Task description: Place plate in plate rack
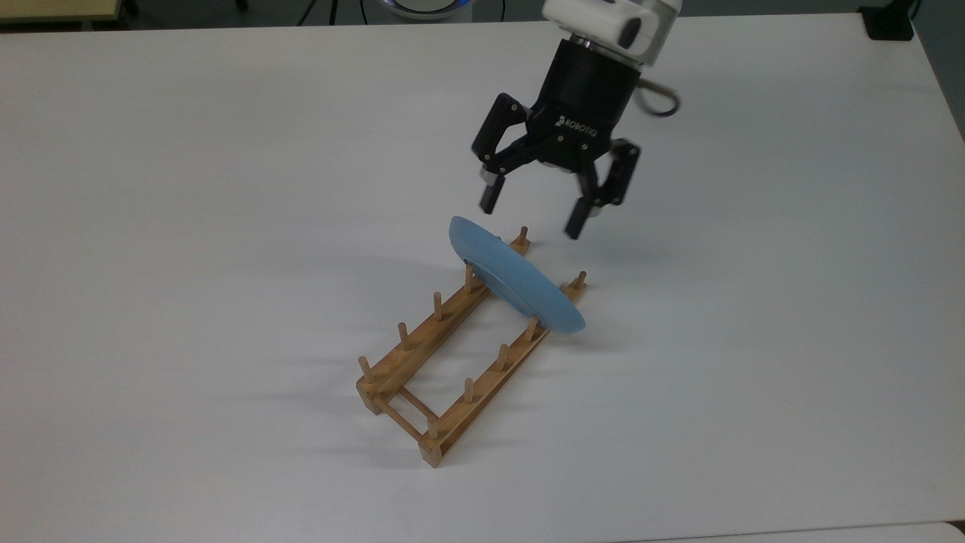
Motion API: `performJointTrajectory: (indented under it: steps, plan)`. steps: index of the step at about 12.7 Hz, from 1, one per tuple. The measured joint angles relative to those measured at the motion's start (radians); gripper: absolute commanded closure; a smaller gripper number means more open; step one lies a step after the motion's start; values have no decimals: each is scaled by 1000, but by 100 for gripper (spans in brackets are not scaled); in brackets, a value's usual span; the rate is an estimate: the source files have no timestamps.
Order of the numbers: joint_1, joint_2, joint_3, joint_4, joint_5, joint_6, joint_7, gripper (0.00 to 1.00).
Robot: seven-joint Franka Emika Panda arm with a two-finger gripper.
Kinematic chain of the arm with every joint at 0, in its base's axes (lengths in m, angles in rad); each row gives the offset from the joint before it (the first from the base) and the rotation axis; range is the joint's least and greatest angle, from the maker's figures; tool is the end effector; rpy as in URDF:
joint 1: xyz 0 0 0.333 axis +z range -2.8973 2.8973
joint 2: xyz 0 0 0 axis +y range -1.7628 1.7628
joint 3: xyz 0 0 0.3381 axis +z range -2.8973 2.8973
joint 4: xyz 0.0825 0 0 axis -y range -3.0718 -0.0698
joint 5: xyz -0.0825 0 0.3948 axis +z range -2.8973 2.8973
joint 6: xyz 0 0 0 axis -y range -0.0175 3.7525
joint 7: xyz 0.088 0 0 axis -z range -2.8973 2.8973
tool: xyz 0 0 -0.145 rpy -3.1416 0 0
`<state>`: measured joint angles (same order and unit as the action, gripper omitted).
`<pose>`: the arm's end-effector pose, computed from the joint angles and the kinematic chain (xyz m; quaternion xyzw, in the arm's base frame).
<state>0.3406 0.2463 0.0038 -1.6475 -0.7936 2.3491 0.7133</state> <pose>0.6781 0.2116 0.5139 0.9205 0.0338 0.3457 0.1789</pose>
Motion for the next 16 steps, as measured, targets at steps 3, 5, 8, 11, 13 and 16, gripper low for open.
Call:
performJointTrajectory:
  steps: [3,5,8,11,13,16]
  plan:
    - [-22,-6,0,6,380,-28,-3,0]
    - [-99,-36,-3,22,720,-254,-156,0]
    - [-197,-94,-9,48,833,-545,-373,0]
    - [-244,-133,-44,43,832,-704,-522,0]
    - [-253,-130,-88,32,820,-714,-594,0]
    - [-262,-134,-129,32,820,-714,-624,0]
